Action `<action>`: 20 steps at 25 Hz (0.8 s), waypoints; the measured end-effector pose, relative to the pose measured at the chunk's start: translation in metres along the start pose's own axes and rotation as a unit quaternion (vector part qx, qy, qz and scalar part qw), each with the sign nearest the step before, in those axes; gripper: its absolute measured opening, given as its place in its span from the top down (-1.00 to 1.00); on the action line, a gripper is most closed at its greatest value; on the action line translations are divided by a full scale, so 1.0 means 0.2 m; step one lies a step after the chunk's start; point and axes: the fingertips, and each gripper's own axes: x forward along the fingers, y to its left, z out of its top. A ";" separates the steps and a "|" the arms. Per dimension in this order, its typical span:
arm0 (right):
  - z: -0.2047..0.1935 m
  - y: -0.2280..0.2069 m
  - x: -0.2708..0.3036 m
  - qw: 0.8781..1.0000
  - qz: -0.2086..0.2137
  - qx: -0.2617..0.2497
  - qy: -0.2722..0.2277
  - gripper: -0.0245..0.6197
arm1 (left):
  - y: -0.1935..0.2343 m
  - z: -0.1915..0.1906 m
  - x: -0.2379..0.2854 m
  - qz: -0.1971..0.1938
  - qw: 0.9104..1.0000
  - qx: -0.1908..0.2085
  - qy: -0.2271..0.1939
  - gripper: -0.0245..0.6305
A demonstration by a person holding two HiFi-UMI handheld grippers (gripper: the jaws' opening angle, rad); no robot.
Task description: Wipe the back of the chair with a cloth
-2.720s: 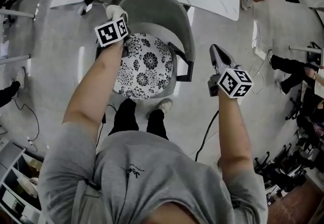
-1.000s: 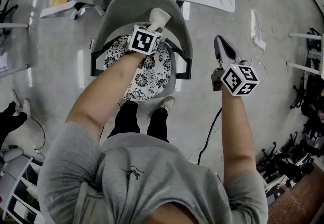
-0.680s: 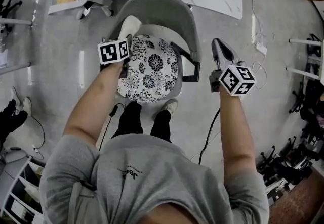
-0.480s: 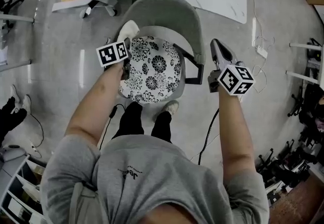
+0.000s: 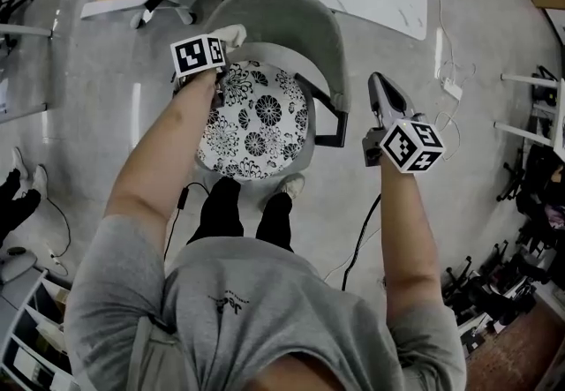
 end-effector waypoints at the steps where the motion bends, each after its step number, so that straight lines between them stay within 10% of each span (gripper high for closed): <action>1: 0.00 -0.03 -0.02 1.000 -0.004 0.002 -0.001 0.91 | -0.04 0.02 0.01 0.000 1.000 0.012 0.002 0.48; 13: -0.01 -0.39 -0.21 0.999 -0.040 0.028 -0.024 0.91 | -0.64 0.09 0.22 0.000 0.983 0.183 0.015 0.49; 20: -0.05 -0.52 -0.32 0.997 -0.049 0.041 -0.032 0.91 | -1.17 -0.06 0.25 -0.051 0.941 0.335 -0.002 0.50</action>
